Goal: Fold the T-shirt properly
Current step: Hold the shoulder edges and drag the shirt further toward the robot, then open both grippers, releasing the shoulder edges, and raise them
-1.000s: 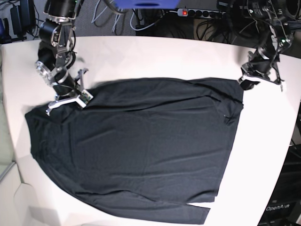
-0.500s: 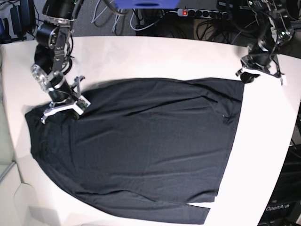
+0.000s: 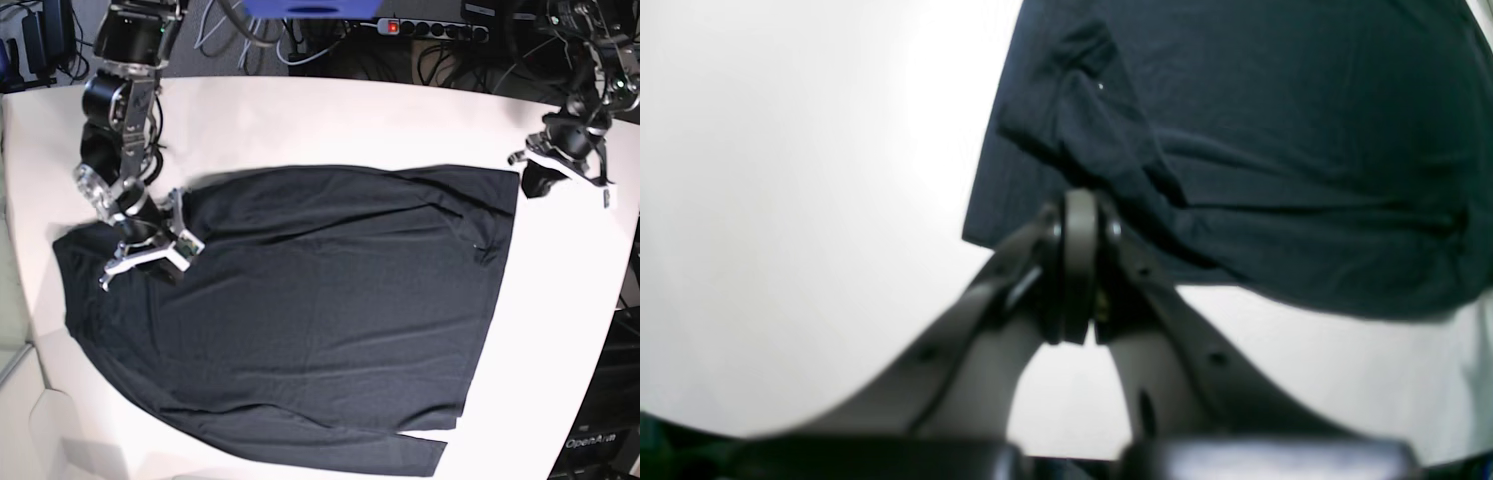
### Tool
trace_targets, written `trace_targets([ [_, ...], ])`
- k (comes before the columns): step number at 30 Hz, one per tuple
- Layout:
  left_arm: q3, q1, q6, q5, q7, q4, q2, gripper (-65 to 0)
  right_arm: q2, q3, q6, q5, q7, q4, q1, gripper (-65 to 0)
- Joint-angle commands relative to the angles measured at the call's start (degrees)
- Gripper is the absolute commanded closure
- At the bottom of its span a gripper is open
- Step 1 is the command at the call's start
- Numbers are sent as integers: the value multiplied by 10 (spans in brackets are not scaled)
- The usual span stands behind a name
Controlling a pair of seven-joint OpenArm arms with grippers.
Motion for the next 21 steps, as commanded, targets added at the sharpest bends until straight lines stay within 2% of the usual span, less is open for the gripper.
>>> trace_targets([
  [1, -5, 0, -8, -6, -10, 8, -7, 0, 4, 1, -11, 7, 7, 8, 12, -125],
  [7, -28, -21, -42, -3, -7, 8, -7, 0, 4, 1, -11, 6, -99, 23, 10, -125],
  [11, -30, -55, -59, 43, -7, 8, -7, 0, 4, 2, -11, 8, -226, 53, 10, -126],
  [14, -30, -79, -80, 88, -7, -5, -5, 0, -5, 2, -11, 13, -292, 84, 5, -126],
  [17, -30, -99, -99, 124, -7, -21, -4, 0, -24, 15, -11, 51, -322, 123, 4, -126],
  [21, -30, -100, -106, 138, -7, -34, -3, 0, -63, 41, -11, 98, -325, 149, 4, -126],
])
